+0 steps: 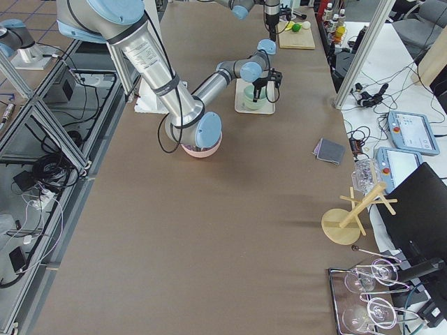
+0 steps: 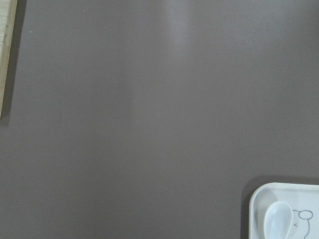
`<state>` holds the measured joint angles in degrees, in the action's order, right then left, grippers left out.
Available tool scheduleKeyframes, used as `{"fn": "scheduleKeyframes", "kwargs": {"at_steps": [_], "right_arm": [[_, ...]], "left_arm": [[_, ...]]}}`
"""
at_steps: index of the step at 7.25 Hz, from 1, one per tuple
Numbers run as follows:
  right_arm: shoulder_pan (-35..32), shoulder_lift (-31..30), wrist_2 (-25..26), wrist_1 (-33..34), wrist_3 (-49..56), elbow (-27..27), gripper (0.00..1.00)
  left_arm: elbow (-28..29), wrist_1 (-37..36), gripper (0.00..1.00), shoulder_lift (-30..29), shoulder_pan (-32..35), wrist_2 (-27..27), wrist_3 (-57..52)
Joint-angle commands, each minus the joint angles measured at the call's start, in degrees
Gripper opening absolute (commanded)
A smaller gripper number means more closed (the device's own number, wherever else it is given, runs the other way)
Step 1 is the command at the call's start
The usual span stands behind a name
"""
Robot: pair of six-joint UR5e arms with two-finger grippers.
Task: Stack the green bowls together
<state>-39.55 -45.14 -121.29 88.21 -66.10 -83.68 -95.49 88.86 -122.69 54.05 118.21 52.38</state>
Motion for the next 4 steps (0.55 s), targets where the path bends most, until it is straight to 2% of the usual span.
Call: {"fn": "scheduleKeyframes", "kwargs": {"at_steps": [1, 2, 3, 4], "right_arm": [[0.00, -0.12, 0.00, -0.32, 0.00, 0.00, 0.11], [0.00, -0.21, 0.00, -0.32, 0.18, 0.00, 0.69], [0.26, -0.21, 0.08, -0.32, 0.18, -0.08, 1.00], [0.27, -0.30, 0.00, -0.32, 0.79, -0.08, 1.00]], "left_arm": [[0.04, 0.00, 0.98, 0.00, 0.00, 0.00, 0.00], [0.12, 0.00, 0.98, 0.00, 0.00, 0.00, -0.09], [0.12, 0.00, 0.98, 0.00, -0.09, 0.00, -0.09], [0.12, 0.00, 0.98, 0.00, -0.09, 0.00, -0.09]]}}
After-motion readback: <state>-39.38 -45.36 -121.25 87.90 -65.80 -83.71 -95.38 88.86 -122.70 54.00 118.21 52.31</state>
